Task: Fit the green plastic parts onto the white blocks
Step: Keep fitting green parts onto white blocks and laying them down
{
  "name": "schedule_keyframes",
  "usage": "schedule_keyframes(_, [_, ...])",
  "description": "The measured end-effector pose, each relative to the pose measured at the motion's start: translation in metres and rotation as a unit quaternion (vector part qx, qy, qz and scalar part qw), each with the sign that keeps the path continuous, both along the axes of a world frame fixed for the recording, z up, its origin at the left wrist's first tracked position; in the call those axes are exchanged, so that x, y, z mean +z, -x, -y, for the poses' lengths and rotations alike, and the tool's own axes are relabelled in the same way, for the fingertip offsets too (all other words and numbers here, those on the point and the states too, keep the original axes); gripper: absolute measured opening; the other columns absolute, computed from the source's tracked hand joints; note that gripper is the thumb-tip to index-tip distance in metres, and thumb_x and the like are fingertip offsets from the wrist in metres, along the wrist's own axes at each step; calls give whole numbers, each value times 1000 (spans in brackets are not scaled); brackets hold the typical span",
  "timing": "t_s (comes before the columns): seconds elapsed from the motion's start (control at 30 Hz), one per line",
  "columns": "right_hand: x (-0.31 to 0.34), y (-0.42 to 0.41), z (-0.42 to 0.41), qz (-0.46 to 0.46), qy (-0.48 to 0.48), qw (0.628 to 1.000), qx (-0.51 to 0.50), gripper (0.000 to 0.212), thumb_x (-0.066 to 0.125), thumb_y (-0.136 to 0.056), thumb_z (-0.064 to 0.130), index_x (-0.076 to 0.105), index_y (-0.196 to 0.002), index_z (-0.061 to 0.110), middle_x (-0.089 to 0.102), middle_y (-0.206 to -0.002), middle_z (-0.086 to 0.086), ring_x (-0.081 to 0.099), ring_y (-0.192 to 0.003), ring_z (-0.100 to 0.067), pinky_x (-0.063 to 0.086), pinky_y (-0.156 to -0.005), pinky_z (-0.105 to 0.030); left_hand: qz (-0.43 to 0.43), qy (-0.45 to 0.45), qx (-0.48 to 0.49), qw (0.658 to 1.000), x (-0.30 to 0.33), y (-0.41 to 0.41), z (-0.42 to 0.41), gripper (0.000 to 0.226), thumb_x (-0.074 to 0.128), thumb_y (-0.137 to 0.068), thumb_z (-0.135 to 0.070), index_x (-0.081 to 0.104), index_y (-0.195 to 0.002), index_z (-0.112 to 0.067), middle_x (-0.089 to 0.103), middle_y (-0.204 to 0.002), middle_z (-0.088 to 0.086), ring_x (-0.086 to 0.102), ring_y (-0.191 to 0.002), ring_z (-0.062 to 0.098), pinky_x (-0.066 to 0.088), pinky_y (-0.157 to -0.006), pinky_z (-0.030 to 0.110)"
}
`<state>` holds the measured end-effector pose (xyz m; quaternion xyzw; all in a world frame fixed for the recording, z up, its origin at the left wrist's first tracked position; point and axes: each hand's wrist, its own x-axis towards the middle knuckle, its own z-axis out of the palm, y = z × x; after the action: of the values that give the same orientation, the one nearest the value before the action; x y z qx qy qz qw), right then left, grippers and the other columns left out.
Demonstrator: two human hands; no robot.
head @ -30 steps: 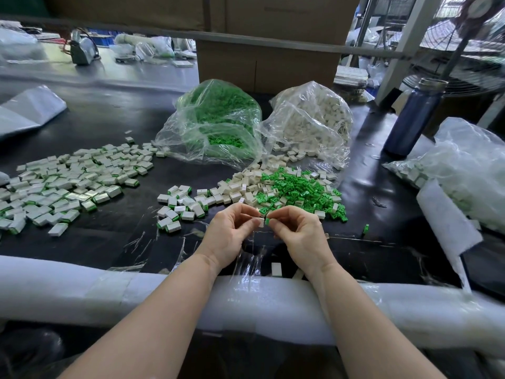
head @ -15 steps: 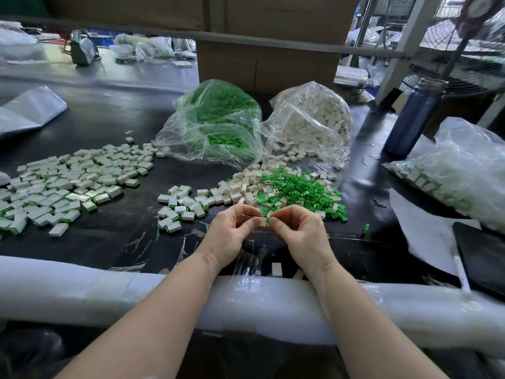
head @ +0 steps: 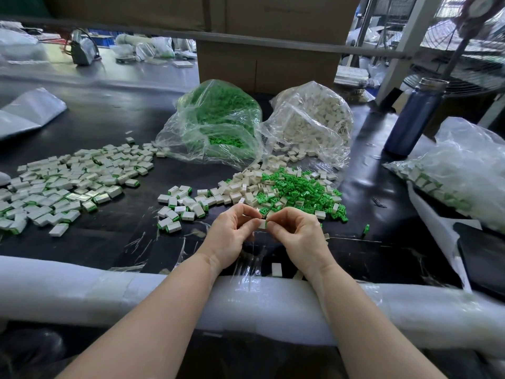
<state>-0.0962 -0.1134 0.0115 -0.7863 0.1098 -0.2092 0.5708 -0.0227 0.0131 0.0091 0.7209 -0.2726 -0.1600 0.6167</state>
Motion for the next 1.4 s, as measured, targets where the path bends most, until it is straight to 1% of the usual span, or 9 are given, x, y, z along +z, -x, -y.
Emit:
schedule_keyframes(0.13, [-1,0,1,9,3,1000,-14,11,70,-79,2,65,-77,12,65,-72,-3,58,-67,-11,52,-66,-25,20,-25,-11,999,0,1,0,7,58,-90,-11,64,-90,-15,64,-75,0,53,-63,7,48,-65,20])
schedule_keyframes(0.23, [-1,-1,1,3,-4,1000,-8,14,69,-79,-1,63,-77,11,65,-74,-6,58,-69,-14,51,-68,-28,42,-47,-8,998,1,1,1,11,59,-89,-12,67,-96,-8,69,-88,14,60,-76,29,52,-78,34])
schedule_keyframes(0.27, [-2,-2,2,0,-7,1000,-2,15,68,-80,-3,63,-78,11,64,-75,-8,58,-70,-15,51,-68,-29,43,-47,-7,998,1,1,1,11,59,-89,-12,68,-95,-8,69,-90,14,62,-82,31,52,-82,34])
schedule_keyframes(0.4, [-3,-1,3,-10,-28,999,21,21,67,-78,-5,60,-78,15,58,-66,-1,51,-61,-7,44,-58,-18,38,-46,-14,998,1,1,0,11,60,-88,-8,69,-89,-13,70,-88,4,64,-85,13,50,-84,19])
schedule_keyframes(0.73, [-2,1,6,-26,-39,998,43,28,67,-75,-10,55,-71,15,55,-64,0,50,-60,-9,43,-56,-17,51,-74,-30,996,3,4,-2,11,60,-88,-4,69,-87,-10,66,-78,-3,59,-72,-1,44,-72,5])
schedule_keyframes(0.9, [-1,1,7,-34,-45,997,48,30,68,-73,-11,54,-67,15,53,-62,3,48,-54,-4,42,-52,-16,52,-80,-44,995,5,5,-3,10,59,-87,-1,68,-86,-6,62,-72,-5,57,-60,-9,43,-65,4])
schedule_keyframes(1.07, [-3,0,7,-42,-33,997,53,31,68,-73,-11,54,-67,16,55,-62,3,49,-55,-6,42,-53,-17,70,-110,-47,990,3,4,-2,10,61,-87,-5,69,-85,-11,61,-74,-7,59,-67,-2,44,-74,9])
schedule_keyframes(1.33, [-3,-2,6,-6,-81,996,26,15,68,-80,-2,63,-75,11,62,-65,-2,55,-54,-3,46,-53,-16,68,-52,-26,996,0,3,-1,14,58,-90,-11,63,-95,-24,61,-77,-7,52,-63,-2,44,-69,15])
schedule_keyframes(1.4, [-3,-2,6,-3,-103,995,13,14,66,-82,-2,63,-75,10,63,-64,-2,56,-52,-2,46,-50,-15,79,-60,-33,995,-2,3,-1,21,63,-86,-10,57,-94,-28,60,-80,-5,49,-63,5,45,-68,19])
